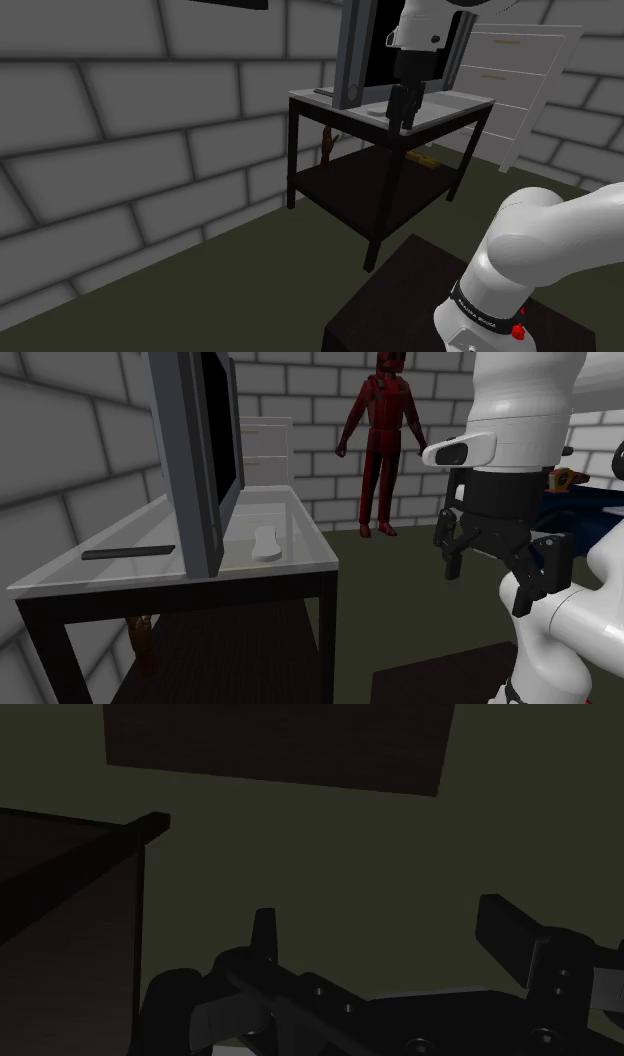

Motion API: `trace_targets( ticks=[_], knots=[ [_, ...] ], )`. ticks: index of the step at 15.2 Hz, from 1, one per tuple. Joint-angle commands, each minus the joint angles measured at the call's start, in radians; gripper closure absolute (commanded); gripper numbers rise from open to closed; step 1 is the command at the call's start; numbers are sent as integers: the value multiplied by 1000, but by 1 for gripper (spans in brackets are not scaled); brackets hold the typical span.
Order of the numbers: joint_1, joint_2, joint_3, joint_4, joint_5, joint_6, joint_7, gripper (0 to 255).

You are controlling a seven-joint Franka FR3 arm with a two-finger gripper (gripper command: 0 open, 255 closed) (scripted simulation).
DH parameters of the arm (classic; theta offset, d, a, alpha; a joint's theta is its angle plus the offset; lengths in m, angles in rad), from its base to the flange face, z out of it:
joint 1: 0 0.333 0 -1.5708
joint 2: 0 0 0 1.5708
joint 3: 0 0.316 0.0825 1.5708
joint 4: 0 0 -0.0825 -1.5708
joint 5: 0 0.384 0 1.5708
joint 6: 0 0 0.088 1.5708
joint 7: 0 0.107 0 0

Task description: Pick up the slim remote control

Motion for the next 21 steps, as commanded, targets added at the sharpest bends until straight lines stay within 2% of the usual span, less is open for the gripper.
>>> trace_targets(
  ticks=[1,6,11,16,21],
  knots=[
    [0,0,0,0,0,0,0,0],
    [17,-14,-146,-12,-115,-1,-256,0],
    [42,24,-294,20,-224,19,-510,0],
    [80,112,-441,95,-307,55,-764,0],
    [139,242,-589,210,-349,100,-1021,0]
  ],
)
